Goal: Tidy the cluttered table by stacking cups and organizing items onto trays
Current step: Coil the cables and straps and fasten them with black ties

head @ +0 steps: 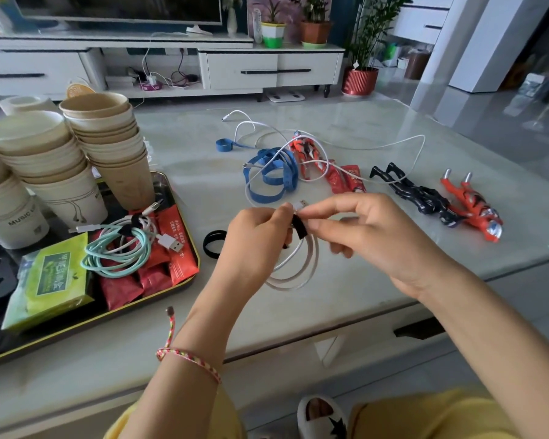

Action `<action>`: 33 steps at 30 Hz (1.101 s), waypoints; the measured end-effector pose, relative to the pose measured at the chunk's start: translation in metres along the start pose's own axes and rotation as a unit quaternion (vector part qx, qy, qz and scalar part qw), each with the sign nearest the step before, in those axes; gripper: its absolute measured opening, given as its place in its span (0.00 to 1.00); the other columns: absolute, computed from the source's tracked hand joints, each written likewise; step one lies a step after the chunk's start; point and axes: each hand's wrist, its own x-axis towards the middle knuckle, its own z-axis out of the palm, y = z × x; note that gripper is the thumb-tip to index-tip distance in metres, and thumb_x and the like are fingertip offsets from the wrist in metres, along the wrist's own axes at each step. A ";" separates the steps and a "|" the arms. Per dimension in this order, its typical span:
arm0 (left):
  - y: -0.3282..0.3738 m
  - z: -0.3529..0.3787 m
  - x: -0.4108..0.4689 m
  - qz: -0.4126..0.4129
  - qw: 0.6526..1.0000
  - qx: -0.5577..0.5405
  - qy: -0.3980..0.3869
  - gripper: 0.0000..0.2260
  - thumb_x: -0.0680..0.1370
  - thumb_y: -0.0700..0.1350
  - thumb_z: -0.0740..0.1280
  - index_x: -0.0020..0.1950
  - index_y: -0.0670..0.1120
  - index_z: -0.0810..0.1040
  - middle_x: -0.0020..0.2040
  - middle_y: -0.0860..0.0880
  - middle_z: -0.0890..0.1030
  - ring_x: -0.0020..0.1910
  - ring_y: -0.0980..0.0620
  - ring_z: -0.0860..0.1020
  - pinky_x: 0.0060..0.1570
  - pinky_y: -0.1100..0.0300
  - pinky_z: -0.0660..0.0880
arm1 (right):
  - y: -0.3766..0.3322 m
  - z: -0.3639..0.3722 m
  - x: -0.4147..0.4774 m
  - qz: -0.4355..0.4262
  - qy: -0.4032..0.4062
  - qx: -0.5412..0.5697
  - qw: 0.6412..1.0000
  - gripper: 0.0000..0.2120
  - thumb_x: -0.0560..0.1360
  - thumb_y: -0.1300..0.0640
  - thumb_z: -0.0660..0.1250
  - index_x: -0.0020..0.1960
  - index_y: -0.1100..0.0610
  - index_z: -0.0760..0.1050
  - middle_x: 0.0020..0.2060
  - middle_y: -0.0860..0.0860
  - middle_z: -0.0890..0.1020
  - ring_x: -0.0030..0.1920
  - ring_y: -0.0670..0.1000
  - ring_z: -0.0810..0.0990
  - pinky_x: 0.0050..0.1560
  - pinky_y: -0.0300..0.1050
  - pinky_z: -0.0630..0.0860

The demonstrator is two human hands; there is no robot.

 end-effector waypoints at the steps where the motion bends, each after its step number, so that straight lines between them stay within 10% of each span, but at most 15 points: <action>1: 0.001 -0.001 0.000 -0.010 1.000 -0.006 -0.014 0.20 0.78 0.49 0.60 0.26 0.46 0.69 0.18 0.55 0.66 0.18 0.57 0.62 0.27 0.60 0.61 | 0.000 -0.003 0.000 -0.034 0.008 -0.046 0.998 0.05 0.71 0.61 0.71 0.45 0.53 0.82 0.33 0.41 0.78 0.30 0.41 0.70 0.33 0.28 0.66; 8: 0.008 0.001 -0.006 -0.069 0.987 -0.084 -0.119 0.20 0.79 0.46 0.60 0.26 0.45 0.66 0.18 0.54 0.61 0.18 0.56 0.58 0.23 0.65 0.57 | 0.004 -0.003 0.000 -0.070 -0.091 -0.084 0.990 0.17 0.68 0.52 0.70 0.56 0.49 0.76 0.52 0.45 0.81 0.54 0.39 0.78 0.60 0.36 0.71; 21: 0.007 -0.003 -0.005 -0.137 0.967 -0.195 -0.090 0.19 0.78 0.46 0.62 0.27 0.45 0.66 0.19 0.53 0.59 0.17 0.56 0.56 0.18 0.69 0.56 | 0.011 0.006 0.001 -0.025 -0.062 0.063 0.996 0.12 0.69 0.71 0.69 0.47 0.58 0.74 0.38 0.53 0.81 0.36 0.48 0.81 0.42 0.41 0.79; 33: 0.002 -0.001 -0.003 -0.069 0.992 -0.082 -0.064 0.15 0.75 0.54 0.66 0.39 0.42 0.75 0.18 0.56 0.65 0.17 0.56 0.63 0.21 0.65 0.65 | 0.015 0.015 0.005 0.088 -0.008 0.130 0.988 0.04 0.73 0.66 0.68 0.42 0.59 0.76 0.31 0.53 0.79 0.25 0.44 0.76 0.27 0.33 0.71</action>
